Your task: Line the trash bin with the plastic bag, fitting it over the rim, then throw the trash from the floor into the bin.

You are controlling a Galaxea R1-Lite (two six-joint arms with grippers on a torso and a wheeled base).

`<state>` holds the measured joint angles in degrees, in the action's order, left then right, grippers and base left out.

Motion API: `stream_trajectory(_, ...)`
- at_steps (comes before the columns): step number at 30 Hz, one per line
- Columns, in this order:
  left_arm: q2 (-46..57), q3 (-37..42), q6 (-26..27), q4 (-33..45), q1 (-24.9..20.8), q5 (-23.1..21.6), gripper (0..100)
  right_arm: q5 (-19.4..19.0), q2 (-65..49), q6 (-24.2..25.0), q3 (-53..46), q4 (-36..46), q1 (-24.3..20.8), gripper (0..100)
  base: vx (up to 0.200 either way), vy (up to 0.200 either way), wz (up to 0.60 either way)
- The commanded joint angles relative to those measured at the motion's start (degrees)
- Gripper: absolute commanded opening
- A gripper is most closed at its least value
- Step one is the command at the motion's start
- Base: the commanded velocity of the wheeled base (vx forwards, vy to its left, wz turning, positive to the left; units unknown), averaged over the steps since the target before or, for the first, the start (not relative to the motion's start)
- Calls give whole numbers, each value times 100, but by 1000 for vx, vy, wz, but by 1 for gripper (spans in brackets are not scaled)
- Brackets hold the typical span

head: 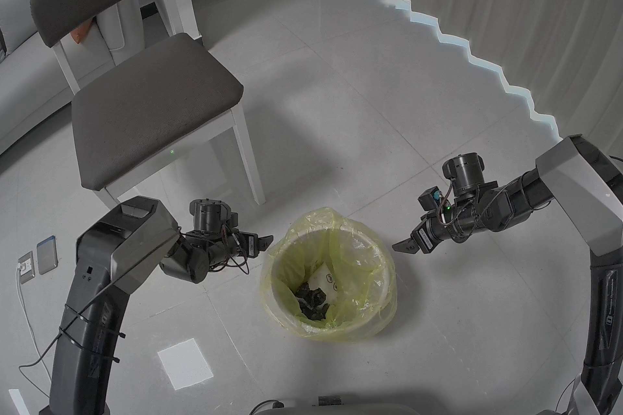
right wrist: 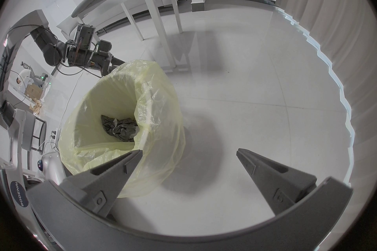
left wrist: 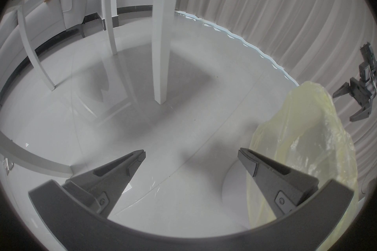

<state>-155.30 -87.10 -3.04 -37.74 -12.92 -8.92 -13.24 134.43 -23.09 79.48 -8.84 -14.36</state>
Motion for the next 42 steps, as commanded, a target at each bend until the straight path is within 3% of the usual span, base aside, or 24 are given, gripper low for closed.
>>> stream_trajectory(1, 738, 712, -101, -278, 352, -83, 100, -3, 31, -11, -188, -4, 21, 100, 0, 0, 0)
stream_trajectory(9, 1493, 1767, -162, -1033, 536, -92, 100, 6, 304, -108, -478, -39, 21, 100, 0, 0, 0)
stream_trajectory(21, 1959, 2927, -268, -2123, 695, -145, 100, 6, 1218, -152, 296, -4, -67, 100, 0, 0, 0)
stream_trajectory(25, 2144, 3182, -320, -2317, 721, -154, 100, 6, 1596, -126, 1025, 400, -199, 100, 0, 0, 0)
stream_trajectory(31, 2364, 3393, -356, -2492, 747, -154, 100, 137, 1930, -152, 2177, 1798, -251, 100, 0, 0, 0)
stream_trajectory(34, 2557, 3595, -435, -2668, 747, -154, 100, 621, 1965, -170, 2300, 1868, -67, 100, 0, 0, 0)
stream_trajectory(42, 3040, 4184, -470, -2976, 721, -259, 100, 665, 778, -161, 1570, 1763, 548, 100, 0, 0, 0)
